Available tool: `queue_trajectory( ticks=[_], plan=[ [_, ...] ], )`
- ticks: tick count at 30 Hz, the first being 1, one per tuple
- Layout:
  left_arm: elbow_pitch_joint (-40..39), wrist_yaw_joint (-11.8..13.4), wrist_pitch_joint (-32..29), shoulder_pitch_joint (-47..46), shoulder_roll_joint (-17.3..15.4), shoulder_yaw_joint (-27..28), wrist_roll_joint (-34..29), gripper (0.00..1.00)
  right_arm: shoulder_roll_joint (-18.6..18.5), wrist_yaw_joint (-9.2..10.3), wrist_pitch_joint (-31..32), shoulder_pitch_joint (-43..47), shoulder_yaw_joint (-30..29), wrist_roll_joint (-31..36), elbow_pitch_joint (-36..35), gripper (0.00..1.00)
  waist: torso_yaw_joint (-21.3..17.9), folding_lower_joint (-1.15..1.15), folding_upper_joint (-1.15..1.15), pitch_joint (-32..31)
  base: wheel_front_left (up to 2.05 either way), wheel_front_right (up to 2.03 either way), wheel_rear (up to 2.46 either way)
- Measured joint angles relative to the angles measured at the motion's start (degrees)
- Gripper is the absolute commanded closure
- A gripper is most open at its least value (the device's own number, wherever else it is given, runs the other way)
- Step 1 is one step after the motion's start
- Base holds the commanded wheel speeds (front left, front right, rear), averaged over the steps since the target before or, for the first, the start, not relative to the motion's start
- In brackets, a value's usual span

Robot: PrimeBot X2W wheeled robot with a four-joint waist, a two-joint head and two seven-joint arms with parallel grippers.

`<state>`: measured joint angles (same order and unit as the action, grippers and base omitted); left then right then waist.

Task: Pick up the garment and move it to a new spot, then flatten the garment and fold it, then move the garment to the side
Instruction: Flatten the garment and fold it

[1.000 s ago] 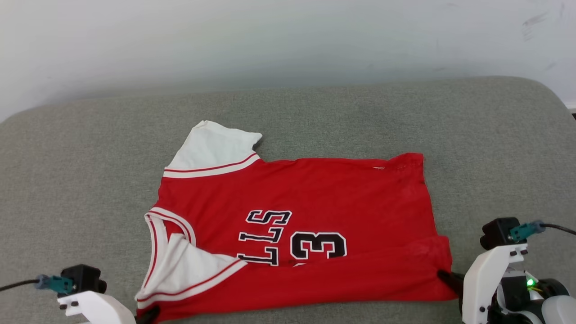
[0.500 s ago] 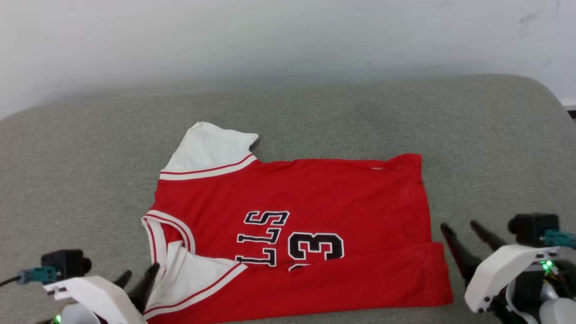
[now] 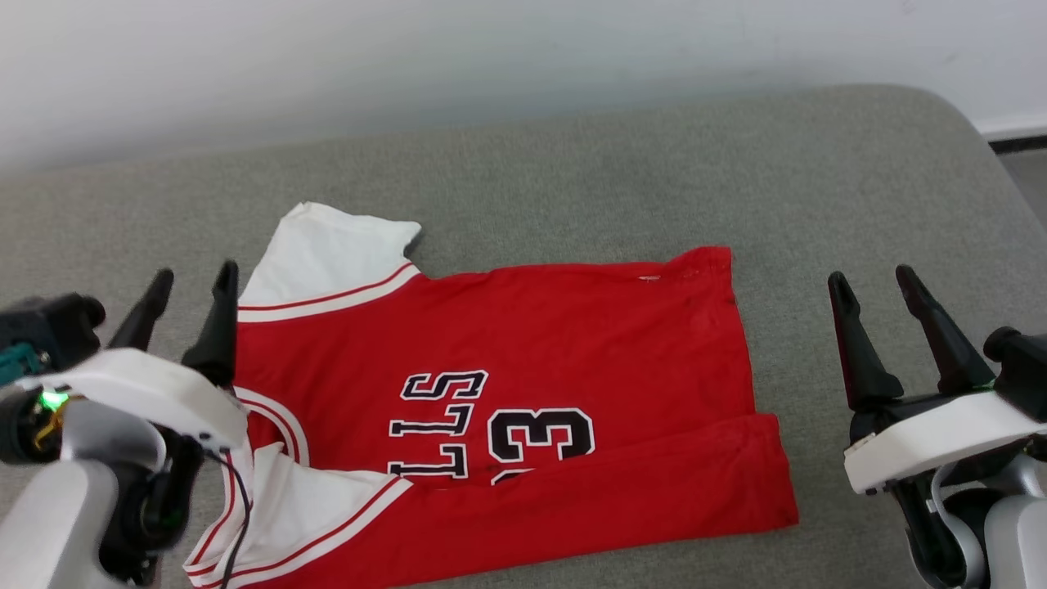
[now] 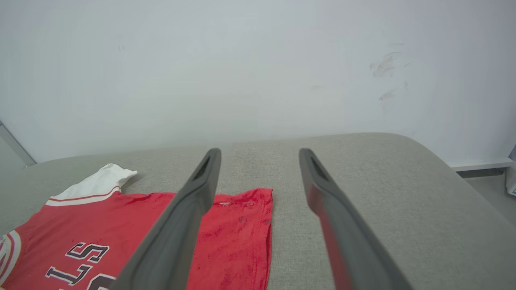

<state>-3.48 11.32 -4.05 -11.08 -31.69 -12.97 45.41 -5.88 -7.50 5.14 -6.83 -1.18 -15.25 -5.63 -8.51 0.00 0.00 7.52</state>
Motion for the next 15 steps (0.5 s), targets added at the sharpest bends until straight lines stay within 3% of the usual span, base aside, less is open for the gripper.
queue_trajectory(
  ticks=[3,9,15],
  plan=[
    [1.14,-0.32,-0.33,-5.82,-0.47,0.23,-0.82,0.0,0.74,0.0,-0.82,-1.7,0.21,0.2,-2.0,0.0,-0.71,0.0,0.0,2.79,0.0,0.0,0.0],
    [7.08,-3.97,-3.93,-19.54,-2.81,0.74,-0.21,0.0,1.67,0.0,-2.49,-5.34,1.09,0.33,-3.79,0.0,-2.32,0.0,0.0,9.58,0.0,0.0,0.0],
    [15.18,-8.23,-14.6,-31.79,-6.37,-0.96,2.3,0.0,2.37,0.0,-4.0,-7.65,2.24,-0.02,-2.78,0.0,-5.21,0.01,0.0,14.97,0.0,0.0,0.0]
  ],
)
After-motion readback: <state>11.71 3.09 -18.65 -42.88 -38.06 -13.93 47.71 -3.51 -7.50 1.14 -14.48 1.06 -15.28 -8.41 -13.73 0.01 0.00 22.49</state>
